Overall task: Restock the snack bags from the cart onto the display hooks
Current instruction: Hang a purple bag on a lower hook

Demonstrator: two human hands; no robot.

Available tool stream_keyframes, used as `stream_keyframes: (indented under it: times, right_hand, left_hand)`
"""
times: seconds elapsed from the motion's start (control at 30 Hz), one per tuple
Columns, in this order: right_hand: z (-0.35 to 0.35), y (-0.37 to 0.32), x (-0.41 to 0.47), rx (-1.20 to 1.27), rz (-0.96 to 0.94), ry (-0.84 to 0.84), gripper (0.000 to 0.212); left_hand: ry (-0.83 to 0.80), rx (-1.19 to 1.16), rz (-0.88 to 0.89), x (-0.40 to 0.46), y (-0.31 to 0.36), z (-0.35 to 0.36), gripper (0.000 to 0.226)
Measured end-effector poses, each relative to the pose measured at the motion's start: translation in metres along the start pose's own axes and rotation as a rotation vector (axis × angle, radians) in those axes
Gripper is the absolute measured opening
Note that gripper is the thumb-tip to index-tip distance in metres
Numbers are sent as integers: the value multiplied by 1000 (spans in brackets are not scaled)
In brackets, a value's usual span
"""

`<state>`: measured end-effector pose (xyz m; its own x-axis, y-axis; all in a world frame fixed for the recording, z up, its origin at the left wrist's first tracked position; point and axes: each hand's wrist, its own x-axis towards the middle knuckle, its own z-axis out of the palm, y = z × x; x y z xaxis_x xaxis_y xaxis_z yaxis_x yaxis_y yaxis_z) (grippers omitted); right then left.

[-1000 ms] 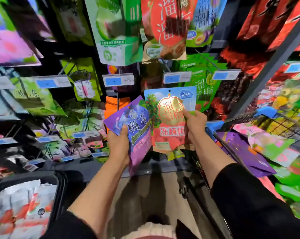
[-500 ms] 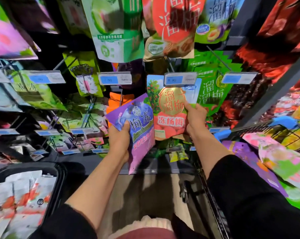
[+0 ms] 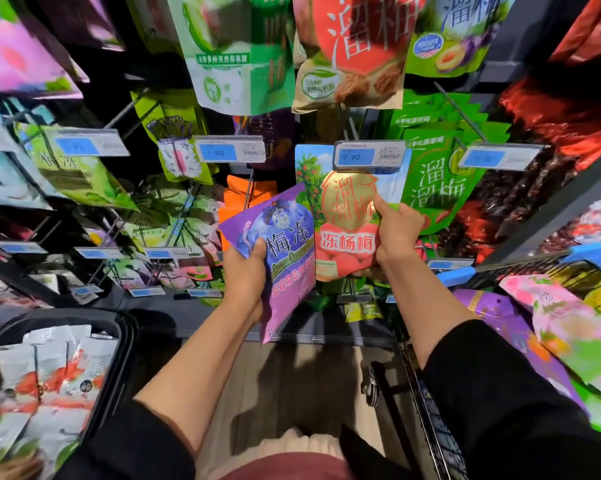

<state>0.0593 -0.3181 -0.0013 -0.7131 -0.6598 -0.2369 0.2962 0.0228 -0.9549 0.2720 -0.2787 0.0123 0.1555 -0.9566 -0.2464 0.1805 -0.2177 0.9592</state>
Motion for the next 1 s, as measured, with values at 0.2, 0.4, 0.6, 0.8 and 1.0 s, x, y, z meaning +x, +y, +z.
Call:
stream_keyframes:
  times: [0.2, 0.4, 0.6, 0.8, 1.0]
  right_hand:
    - [5, 18, 12, -18, -41, 69, 60]
    - [26, 12, 26, -155, -16, 162, 49]
    - [55, 12, 67, -450, -13, 172, 29]
    - [65, 28, 34, -667, -41, 204, 42]
    - [98, 10, -73, -201, 104, -612, 34]
  left_hand:
    - [-3, -1, -12, 4, 1, -1, 14]
    - [2, 0, -38, 12, 0, -3, 21]
    - [-20, 13, -68, 24, 1, -15, 15]
    - [-122, 44, -84, 44, 11, -44, 16]
    - [-312, 45, -130, 66, 29, -88, 21]
